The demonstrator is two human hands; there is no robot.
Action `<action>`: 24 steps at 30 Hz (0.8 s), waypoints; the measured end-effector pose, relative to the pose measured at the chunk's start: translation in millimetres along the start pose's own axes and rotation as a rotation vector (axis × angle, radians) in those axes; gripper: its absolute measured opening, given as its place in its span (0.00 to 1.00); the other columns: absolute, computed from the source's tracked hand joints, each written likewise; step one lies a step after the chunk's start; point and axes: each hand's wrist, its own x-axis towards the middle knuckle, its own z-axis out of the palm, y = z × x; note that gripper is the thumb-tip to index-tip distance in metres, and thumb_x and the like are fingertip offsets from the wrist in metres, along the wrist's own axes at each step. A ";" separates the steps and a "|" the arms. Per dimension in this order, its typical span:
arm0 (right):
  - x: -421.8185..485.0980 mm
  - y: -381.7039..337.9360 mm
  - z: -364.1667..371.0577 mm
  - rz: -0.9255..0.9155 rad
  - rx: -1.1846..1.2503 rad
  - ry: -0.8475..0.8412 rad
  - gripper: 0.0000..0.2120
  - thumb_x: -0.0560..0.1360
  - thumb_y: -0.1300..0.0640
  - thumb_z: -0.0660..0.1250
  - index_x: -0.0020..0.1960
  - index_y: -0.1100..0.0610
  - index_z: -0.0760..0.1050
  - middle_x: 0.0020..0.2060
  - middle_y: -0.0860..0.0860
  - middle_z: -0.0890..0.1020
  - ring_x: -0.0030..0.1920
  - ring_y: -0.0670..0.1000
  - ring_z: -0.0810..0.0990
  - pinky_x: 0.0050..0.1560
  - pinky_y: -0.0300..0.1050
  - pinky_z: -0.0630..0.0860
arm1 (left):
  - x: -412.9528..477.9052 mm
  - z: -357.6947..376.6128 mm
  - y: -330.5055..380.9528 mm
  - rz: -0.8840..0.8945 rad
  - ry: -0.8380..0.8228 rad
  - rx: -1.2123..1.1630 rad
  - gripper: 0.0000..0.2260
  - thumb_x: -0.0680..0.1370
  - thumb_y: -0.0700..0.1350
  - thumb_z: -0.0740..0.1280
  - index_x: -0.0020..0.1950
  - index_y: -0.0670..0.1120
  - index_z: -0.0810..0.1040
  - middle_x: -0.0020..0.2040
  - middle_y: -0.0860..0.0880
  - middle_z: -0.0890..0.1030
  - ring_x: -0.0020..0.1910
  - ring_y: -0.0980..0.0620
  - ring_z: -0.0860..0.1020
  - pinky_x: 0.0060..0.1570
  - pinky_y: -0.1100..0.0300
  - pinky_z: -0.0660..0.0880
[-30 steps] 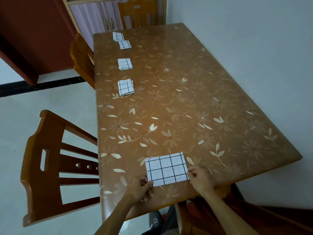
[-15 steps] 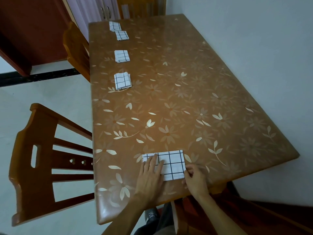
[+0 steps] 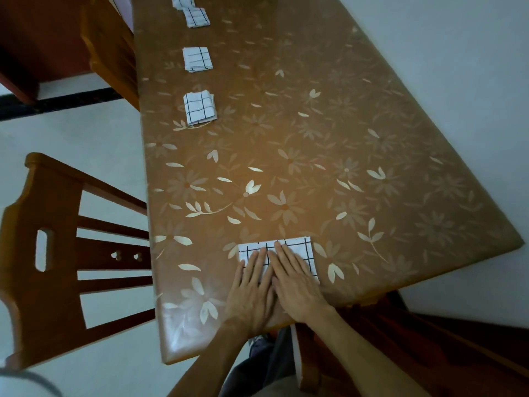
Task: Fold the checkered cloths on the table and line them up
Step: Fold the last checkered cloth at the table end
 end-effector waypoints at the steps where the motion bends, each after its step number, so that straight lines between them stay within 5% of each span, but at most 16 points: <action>1: 0.3 5.8 0.0 0.009 -0.003 -0.006 0.29 0.81 0.45 0.46 0.79 0.56 0.53 0.79 0.54 0.56 0.78 0.53 0.54 0.73 0.51 0.49 | 0.2 0.3 -0.5 -0.023 0.008 -0.006 0.29 0.83 0.55 0.38 0.81 0.42 0.52 0.81 0.40 0.48 0.81 0.40 0.47 0.75 0.39 0.52; 10: -6.2 52.2 -11.7 0.091 -0.051 -0.050 0.31 0.83 0.43 0.34 0.79 0.56 0.52 0.79 0.52 0.55 0.79 0.52 0.55 0.75 0.52 0.51 | -1.3 -11.3 0.6 -0.186 0.000 -0.077 0.31 0.81 0.62 0.38 0.82 0.52 0.43 0.82 0.43 0.41 0.81 0.43 0.42 0.76 0.38 0.49; 14: 1.8 46.8 -34.3 0.104 0.017 -0.020 0.27 0.81 0.49 0.52 0.79 0.55 0.57 0.77 0.51 0.62 0.77 0.52 0.58 0.77 0.49 0.50 | -1.2 -14.7 -3.8 -0.186 -0.015 -0.074 0.31 0.81 0.64 0.41 0.82 0.53 0.46 0.82 0.43 0.44 0.81 0.43 0.47 0.75 0.38 0.54; 17: 21.2 47.8 -54.5 0.076 0.022 -0.058 0.28 0.77 0.48 0.60 0.75 0.53 0.61 0.68 0.49 0.68 0.69 0.53 0.64 0.74 0.49 0.58 | 2.1 -17.9 -3.2 -0.188 -0.021 -0.085 0.31 0.81 0.64 0.45 0.82 0.53 0.51 0.82 0.42 0.49 0.80 0.42 0.51 0.74 0.37 0.56; 21: 45.4 49.9 -78.2 0.122 -0.007 -0.214 0.19 0.77 0.44 0.62 0.63 0.53 0.74 0.59 0.52 0.74 0.62 0.55 0.70 0.65 0.50 0.65 | 3.1 -19.0 -8.2 -0.119 0.029 -0.093 0.32 0.80 0.64 0.51 0.81 0.51 0.54 0.82 0.44 0.47 0.81 0.43 0.50 0.75 0.41 0.49; 24: 42.7 47.7 -83.1 0.170 0.107 -0.233 0.14 0.76 0.47 0.66 0.39 0.56 0.74 0.45 0.54 0.77 0.50 0.55 0.75 0.48 0.47 0.72 | 2.7 -21.8 -14.4 -0.144 0.073 -0.141 0.33 0.79 0.62 0.55 0.81 0.50 0.53 0.82 0.44 0.46 0.81 0.44 0.48 0.77 0.42 0.50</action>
